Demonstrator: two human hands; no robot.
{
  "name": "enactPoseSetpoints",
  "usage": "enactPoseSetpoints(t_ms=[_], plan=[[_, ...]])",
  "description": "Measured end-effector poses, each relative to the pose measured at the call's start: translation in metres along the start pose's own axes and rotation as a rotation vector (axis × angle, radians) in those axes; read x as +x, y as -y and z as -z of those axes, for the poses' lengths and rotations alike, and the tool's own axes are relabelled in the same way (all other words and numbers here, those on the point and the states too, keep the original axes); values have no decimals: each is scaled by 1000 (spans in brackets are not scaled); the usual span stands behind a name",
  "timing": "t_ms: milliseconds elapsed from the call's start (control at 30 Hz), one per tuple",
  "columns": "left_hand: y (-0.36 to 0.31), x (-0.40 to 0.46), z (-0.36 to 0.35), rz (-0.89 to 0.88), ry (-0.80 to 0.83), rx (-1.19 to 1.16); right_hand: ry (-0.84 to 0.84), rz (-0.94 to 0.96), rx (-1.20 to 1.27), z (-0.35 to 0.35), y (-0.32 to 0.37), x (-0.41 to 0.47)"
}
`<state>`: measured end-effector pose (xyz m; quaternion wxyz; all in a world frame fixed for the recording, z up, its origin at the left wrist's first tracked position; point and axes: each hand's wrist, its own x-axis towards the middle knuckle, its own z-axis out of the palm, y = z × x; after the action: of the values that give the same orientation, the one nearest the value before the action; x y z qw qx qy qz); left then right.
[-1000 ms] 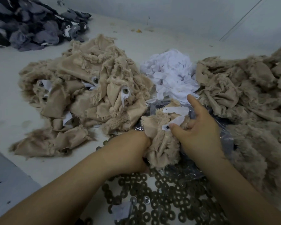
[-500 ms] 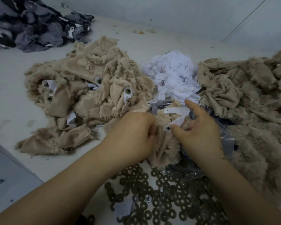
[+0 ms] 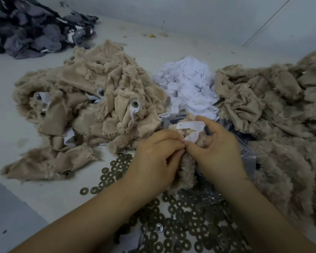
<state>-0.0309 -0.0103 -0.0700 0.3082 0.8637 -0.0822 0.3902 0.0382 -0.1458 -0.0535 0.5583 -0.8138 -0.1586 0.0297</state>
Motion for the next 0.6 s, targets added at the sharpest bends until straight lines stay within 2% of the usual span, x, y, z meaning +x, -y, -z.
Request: enactPoseSetpoints(t_ms=[133, 200, 600], plan=[[-1, -1, 2, 189, 10, -139, 13, -5, 0, 0, 2, 0], [0, 3, 4, 230, 17, -168, 37, 0, 16, 0, 3, -1], [10, 3, -5, 100, -23, -95, 110, -68, 171, -1, -1, -2]])
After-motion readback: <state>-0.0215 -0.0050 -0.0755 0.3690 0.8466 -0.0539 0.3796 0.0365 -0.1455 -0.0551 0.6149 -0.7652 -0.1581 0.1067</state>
